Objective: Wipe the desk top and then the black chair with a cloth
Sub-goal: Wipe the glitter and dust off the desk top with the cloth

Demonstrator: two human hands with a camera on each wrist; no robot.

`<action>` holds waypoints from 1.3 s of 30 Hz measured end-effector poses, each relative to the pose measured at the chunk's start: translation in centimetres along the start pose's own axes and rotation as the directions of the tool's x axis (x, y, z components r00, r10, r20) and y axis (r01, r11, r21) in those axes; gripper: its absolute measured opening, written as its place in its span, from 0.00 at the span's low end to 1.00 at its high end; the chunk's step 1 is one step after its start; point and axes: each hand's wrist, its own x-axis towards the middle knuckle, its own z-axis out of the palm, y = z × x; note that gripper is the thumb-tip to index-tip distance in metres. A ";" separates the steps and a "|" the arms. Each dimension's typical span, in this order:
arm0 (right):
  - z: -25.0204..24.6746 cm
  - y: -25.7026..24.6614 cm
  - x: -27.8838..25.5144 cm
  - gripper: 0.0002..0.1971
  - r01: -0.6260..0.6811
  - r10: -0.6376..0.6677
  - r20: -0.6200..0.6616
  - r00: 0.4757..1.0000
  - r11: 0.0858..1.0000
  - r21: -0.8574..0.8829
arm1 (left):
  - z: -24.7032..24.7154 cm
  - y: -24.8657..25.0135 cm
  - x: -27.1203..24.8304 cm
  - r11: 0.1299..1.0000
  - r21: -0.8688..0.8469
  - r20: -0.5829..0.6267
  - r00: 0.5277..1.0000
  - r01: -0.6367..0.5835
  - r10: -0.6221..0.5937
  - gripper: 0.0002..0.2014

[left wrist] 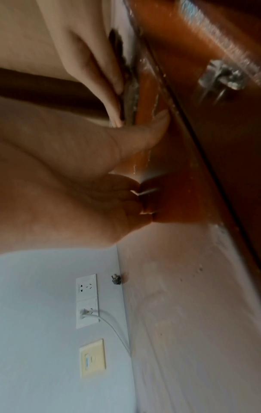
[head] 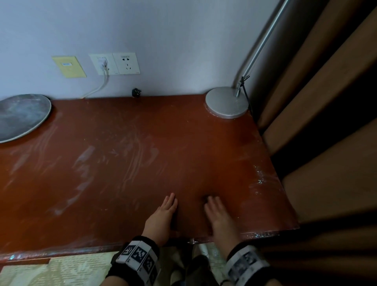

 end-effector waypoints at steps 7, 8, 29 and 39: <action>2.0 -0.9 -3.5 0.35 0.304 -0.304 -0.011 0.953 0.953 0.005 | 0.5 -1.0 -2.4 1.000 -0.005 -0.037 0.999 -0.025 0.024 0.40; 1.1 0.9 -3.6 0.42 0.205 -0.203 -0.048 0.978 0.979 0.023 | 0.5 -0.9 -2.6 1.000 -0.004 -0.048 0.999 -0.017 0.017 0.40; -2.6 16.6 -4.8 0.39 -0.439 0.463 -0.072 0.884 0.872 0.218 | -0.4 3.3 2.4 0.991 0.097 0.058 0.995 -0.089 0.084 0.42; -3.5 15.6 0.6 0.42 -0.156 0.152 0.036 0.988 0.951 0.267 | -1.7 6.2 7.0 0.985 0.092 0.110 0.984 -0.149 0.138 0.40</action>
